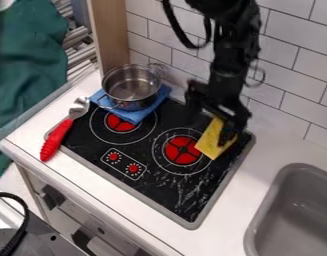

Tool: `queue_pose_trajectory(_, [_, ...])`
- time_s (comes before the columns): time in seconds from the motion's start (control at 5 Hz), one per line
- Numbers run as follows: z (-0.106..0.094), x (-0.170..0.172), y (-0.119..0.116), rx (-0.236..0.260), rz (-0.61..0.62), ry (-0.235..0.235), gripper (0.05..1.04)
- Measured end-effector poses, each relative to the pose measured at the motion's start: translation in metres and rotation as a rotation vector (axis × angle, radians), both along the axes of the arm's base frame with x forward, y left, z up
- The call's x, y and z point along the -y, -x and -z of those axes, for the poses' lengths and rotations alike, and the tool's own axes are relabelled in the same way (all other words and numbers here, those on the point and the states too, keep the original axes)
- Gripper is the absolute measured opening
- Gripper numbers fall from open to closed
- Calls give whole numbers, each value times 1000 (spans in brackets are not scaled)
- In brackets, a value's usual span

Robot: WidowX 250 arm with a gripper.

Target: Move the yellow object to the upper right of the burner

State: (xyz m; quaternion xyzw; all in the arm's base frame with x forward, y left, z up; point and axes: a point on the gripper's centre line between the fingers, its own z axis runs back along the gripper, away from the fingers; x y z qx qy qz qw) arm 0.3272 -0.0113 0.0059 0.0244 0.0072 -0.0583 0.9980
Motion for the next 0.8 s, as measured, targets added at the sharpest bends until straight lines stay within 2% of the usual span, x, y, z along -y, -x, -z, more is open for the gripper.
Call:
queue_pose_trajectory(0.2, [-25, -29, 17, 26, -69, 4, 1005])
queue_pose_trajectory(0.4, [-31, -55, 31, 42, -172, 42, 1005])
queue_pose_trajectory(0.6, [-28, -68, 42, 21, -211, 70, 1005])
queue_pose_trajectory(0.8, [-26, -72, 47, 6, -210, 76, 1005])
